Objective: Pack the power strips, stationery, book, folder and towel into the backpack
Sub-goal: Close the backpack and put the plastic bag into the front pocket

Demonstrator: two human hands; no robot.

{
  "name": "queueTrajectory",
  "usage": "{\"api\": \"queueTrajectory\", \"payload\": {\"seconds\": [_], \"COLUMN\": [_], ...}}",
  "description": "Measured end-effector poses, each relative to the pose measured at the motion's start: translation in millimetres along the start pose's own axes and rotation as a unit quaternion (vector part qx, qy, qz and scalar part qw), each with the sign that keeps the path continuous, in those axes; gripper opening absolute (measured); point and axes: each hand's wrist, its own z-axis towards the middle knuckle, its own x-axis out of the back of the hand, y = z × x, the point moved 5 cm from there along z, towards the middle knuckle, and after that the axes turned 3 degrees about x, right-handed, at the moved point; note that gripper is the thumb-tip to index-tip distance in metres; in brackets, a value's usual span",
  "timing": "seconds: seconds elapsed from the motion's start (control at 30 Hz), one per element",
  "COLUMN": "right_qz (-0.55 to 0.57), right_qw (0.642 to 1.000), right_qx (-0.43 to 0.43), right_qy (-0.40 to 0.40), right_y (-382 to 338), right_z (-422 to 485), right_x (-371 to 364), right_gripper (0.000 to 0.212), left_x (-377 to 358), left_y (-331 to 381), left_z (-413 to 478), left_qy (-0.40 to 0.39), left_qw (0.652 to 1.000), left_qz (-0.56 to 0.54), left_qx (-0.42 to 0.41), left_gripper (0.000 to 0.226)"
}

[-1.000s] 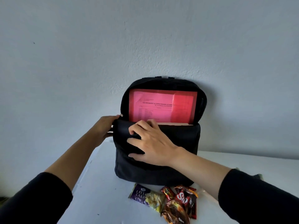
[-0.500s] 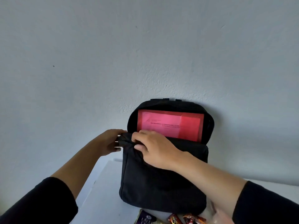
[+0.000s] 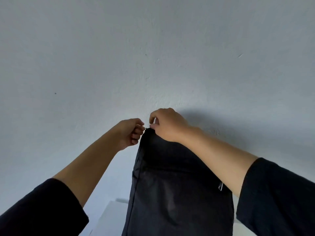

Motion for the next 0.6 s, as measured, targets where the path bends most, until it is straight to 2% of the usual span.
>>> {"api": "queueTrajectory", "payload": {"seconds": [0.1,0.13,0.2,0.3,0.37,0.5,0.6], "right_qz": [0.025,0.028,0.058,0.100,0.096,0.061,0.107], "right_qw": [1.000,1.000,0.998,0.994,0.994,0.997,0.990], "right_qx": [0.013,0.008,-0.004,-0.001,0.006,0.001,-0.030], "right_qy": [0.006,-0.001,0.002,0.039,0.049,0.053,0.087], "right_y": [-7,-4,7,19,22,31,46], "right_z": [8,9,10,13,14,8,-6], "right_x": [-8,-13,-23,-30,-29,-22,-11], "right_gripper": [0.040,0.044,0.036,0.009,0.018,0.014,0.018], "left_x": [-4,-3,-5,-9,-10,-19,-22], "left_y": [16,18,15,3,-6,-16,-14], "left_z": [0,-1,-5,-6,-3,0,5], "left_qy": [0.027,0.028,-0.004,-0.036,-0.010,-0.037,0.002], "left_qw": [0.990,0.985,0.976,0.977,0.962,0.934,0.888], "left_qz": [0.114,0.144,0.174,0.135,0.186,0.245,0.333], "left_qx": [-0.072,-0.092,-0.128,-0.162,-0.200,-0.259,-0.317], "left_gripper": [0.028,0.027,0.026,0.031,0.034,0.034,0.023]}}
